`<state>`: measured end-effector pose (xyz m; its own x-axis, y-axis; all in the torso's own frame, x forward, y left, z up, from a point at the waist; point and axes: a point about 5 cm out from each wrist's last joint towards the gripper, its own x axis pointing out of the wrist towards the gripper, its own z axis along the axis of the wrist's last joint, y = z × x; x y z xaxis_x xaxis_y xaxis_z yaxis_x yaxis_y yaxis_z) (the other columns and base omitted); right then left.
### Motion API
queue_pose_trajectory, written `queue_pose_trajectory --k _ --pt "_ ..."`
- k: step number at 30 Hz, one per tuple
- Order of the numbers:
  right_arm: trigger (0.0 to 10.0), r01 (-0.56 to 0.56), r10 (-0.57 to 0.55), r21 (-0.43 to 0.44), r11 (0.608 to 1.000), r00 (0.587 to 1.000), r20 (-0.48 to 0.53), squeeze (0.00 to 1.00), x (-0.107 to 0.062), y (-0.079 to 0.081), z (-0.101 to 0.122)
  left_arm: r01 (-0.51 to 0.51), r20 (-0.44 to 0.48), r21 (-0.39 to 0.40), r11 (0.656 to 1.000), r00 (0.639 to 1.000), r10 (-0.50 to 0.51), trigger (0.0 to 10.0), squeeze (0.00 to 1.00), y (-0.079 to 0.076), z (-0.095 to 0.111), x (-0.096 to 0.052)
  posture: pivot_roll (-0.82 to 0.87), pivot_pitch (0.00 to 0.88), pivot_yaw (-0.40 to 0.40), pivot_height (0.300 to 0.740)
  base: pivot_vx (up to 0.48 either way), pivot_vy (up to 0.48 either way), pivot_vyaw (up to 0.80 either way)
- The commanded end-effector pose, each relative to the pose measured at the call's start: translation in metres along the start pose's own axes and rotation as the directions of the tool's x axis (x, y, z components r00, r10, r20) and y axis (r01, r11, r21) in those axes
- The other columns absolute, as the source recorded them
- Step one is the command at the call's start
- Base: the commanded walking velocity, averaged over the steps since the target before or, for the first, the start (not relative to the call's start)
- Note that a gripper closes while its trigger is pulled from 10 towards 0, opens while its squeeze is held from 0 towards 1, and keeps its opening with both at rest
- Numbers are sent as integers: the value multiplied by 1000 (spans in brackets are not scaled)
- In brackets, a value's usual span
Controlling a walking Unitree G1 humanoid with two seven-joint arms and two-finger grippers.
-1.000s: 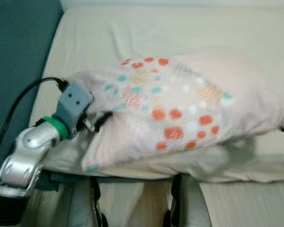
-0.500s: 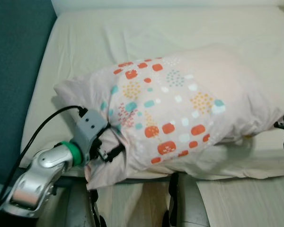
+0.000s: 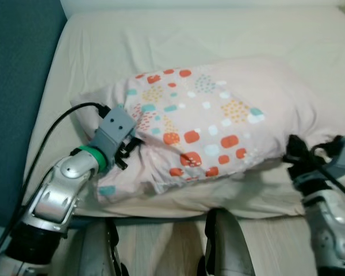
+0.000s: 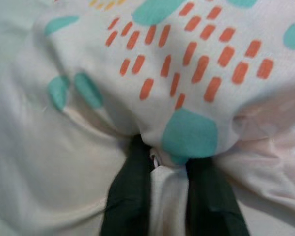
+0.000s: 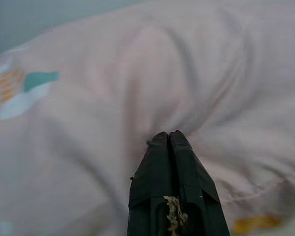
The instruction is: Clean up the room
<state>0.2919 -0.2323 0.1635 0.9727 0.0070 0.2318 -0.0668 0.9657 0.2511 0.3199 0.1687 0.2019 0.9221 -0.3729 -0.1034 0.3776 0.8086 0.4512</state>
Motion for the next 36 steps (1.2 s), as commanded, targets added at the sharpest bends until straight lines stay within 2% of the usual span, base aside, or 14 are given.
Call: queue_pose_trajectory --k 1,7,10,15,17,18,21,22,25,28,31,33,35,36 --pt "10000 0 1 9 1000 1000 -20 0 -3 1 -4 -24 -30 7 1000 999 24 0 0 3 -8 -3 19 212 46 536 0 0 0" --pt "10000 -94 95 52 994 995 -28 0 -1 26 -7 -135 -71 -17 991 988 134 0 0 13 -11 -3 23 213 41 536 0 0 0" --pt "10000 -150 153 73 986 988 -35 0 -4 39 -7 -336 -94 -26 942 939 332 0 0 36 -5 2 23 213 41 536 0 0 0" --pt "10000 -380 389 167 910 921 -27 0 -15 79 0 -671 52 -71 738 736 675 0 0 91 45 5 18 205 40 536 0 0 0" --pt "10000 -380 389 167 910 921 -27 0 -15 79 0 -671 52 -71 738 736 675 0 0 91 45 5 18 205 40 536 0 0 0" --pt "10000 -594 617 204 778 783 -75 0 -31 114 -2 -758 168 -128 640 619 767 0 0 112 83 7 5 190 39 536 0 0 0" --pt "10000 -657 685 214 723 721 -102 0 -39 125 -5 -781 208 -153 606 574 792 0 0 119 97 7 5 190 39 536 0 0 0" --pt "10000 -698 730 219 682 670 -137 0 -46 133 -9 -808 249 -189 557 510 824 0 0 127 115 7 0 185 37 536 0 0 0" --pt "10000 -697 728 212 686 661 -181 0 -48 133 -19 -847 330 -254 466 378 865 0 0 144 151 3 -14 170 36 536 0 0 0" --pt "10000 -690 721 209 693 666 -192 0 -47 132 -22 -858 354 -275 435 330 875 0 0 149 164 0 -14 170 36 536 0 0 0" --pt "10000 -653 681 194 732 704 -202 0 -44 126 -24 -880 434 -333 339 176 884 0 0 165 203 -16 -25 161 41 536 0 0 0" --pt "10000 -653 681 194 732 704 -202 0 -44 126 -24 -880 434 -333 339 176 884 0 0 165 203 -16 -25 161 41 536 0 0 0" --pt "10000 -622 650 187 760 728 -219 0 -42 121 -26 -887 484 -382 258 46 874 0 0 176 227 -34 -25 161 41 536 0 0 0" --pt "10000 -622 650 187 760 728 -219 0 -42 121 -26 -887 484 -382 258 46 874 0 0 176 227 -34 -25 161 41 536 0 0 0"
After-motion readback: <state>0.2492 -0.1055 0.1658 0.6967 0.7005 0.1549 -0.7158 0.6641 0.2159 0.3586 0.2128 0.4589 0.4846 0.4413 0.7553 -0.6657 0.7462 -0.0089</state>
